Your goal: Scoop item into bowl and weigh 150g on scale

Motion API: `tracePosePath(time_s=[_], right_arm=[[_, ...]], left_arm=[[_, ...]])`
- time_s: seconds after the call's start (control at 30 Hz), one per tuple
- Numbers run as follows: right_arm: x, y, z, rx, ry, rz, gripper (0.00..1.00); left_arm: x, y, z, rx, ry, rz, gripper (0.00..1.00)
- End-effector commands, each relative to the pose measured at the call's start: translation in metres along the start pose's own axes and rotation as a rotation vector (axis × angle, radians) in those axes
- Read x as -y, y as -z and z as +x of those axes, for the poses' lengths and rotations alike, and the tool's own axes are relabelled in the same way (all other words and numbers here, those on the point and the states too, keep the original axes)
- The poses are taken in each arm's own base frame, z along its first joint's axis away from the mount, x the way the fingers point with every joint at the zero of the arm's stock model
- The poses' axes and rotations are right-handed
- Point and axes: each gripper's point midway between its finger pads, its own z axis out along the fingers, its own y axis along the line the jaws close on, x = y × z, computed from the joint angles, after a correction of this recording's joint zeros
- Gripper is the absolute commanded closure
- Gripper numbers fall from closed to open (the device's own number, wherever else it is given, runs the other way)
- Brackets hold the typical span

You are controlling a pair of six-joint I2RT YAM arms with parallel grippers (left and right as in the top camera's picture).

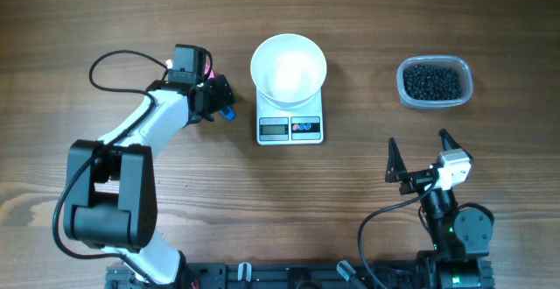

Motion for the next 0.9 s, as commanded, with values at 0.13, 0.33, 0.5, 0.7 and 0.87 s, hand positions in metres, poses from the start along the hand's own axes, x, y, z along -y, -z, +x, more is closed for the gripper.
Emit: tracePosePath(time_s=[0.13, 0.33, 0.5, 0.7, 0.87], right_arm=[[0.0023, 0.0002, -0.0016, 0.007, 0.003, 0.014, 0.00], [0.0022, 0.0002, -0.0016, 0.007, 0.003, 0.013, 0.00], [0.0023, 0.0002, -0.0016, 0.007, 0.003, 0.014, 0.00], [0.0022, 0.0002, -0.0016, 0.007, 0.003, 0.013, 0.00], [0.0022, 0.0002, -0.0016, 0.007, 0.003, 0.013, 0.00]], left_arm=[[-0.0034, -0.0036, -0.0019, 0.006, -0.013, -0.018, 0.01], [-0.0025, -0.0035, -0.0034, 0.012, -0.013, -0.014, 0.00], [-0.0018, -0.0034, -0.0044, 0.016, -0.013, -0.012, 0.00], [-0.0017, -0.0034, -0.0046, 0.017, -0.013, -0.011, 0.00], [-0.0017, -0.0034, -0.0046, 0.017, -0.013, -0.011, 0.00]])
